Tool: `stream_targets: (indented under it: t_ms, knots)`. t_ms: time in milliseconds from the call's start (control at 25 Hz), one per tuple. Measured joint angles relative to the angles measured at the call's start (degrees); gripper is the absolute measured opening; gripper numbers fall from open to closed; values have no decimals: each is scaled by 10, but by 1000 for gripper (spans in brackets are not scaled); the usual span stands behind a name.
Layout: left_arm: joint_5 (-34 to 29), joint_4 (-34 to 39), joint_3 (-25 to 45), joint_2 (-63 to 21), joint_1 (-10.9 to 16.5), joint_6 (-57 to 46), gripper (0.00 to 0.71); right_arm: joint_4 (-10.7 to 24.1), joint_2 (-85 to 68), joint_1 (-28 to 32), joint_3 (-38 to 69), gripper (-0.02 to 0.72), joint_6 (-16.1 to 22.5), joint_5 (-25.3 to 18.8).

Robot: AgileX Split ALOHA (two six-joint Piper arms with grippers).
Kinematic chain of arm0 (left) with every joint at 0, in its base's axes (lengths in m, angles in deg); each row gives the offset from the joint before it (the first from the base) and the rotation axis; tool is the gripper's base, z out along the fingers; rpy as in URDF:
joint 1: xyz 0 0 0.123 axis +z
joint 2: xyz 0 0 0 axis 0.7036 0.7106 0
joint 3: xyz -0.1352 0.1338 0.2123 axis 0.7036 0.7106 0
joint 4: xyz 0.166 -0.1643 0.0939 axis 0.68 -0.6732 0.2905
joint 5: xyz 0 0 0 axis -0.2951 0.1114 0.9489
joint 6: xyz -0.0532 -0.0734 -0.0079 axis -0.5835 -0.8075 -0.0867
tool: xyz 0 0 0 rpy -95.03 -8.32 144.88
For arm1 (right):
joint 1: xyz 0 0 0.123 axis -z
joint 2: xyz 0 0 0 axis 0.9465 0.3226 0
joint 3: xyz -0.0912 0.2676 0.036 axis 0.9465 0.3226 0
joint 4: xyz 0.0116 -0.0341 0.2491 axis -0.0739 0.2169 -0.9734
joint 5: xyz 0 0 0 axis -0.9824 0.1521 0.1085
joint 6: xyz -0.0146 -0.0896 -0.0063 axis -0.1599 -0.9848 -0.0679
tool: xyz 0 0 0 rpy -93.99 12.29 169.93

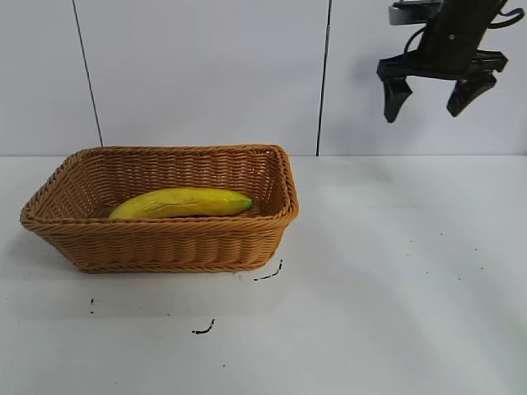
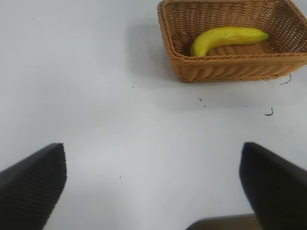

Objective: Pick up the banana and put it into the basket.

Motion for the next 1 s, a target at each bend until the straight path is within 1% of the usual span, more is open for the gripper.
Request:
stream_targets:
  t_ms: [160, 200, 400, 520, 760, 1000]
  knots:
    - [0, 0, 0, 0, 0, 0, 695, -4, 0, 15, 0, 689, -1, -55]
    - [0, 0, 0, 0, 0, 0, 695, -4, 0, 15, 0, 689, -4, -63]
    - [0, 0, 0, 0, 0, 0, 695, -14, -13, 15, 27, 689, -4, -70]
    - [0, 0, 0, 0, 0, 0, 695, -14, -43, 15, 72, 689, -5, -70]
    - [0, 0, 0, 0, 0, 0, 695, -14, -168, 15, 250, 689, -5, -70]
    - [0, 0, 0, 0, 0, 0, 695, -16, -354, 15, 451, 689, -5, -70]
